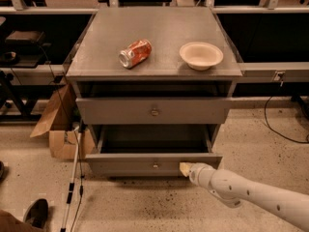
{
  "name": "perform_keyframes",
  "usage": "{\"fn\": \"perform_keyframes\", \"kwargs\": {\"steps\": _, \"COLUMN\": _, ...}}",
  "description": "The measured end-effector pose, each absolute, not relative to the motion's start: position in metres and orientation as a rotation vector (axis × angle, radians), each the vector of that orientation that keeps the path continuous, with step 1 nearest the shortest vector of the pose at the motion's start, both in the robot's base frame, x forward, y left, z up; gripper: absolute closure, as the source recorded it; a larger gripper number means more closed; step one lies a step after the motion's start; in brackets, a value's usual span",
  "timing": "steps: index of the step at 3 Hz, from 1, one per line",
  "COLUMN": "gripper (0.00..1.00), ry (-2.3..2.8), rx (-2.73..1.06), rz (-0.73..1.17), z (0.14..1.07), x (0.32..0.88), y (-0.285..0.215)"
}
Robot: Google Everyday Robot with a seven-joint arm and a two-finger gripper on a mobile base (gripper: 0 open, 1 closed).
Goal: Close middle drawer
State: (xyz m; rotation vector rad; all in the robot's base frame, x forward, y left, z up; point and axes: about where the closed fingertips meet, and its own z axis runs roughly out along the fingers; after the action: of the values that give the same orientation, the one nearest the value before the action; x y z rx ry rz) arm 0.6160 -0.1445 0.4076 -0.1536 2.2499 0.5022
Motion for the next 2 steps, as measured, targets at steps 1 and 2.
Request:
{"fn": "perform_keyframes", "kwargs": {"steps": 1, "gripper": 1.0, "ry": 2.249, "rx": -0.153, "rz": 0.503, "z": 0.4078, "x": 0.613, "y": -0.1447}}
{"fn": "perform_keyframes", "kwargs": {"steps": 2, "gripper": 1.0, "ry": 2.24, "rx": -0.144, "rz": 0.507, "z": 0.4101, "x": 0.6134, "y": -0.1464}}
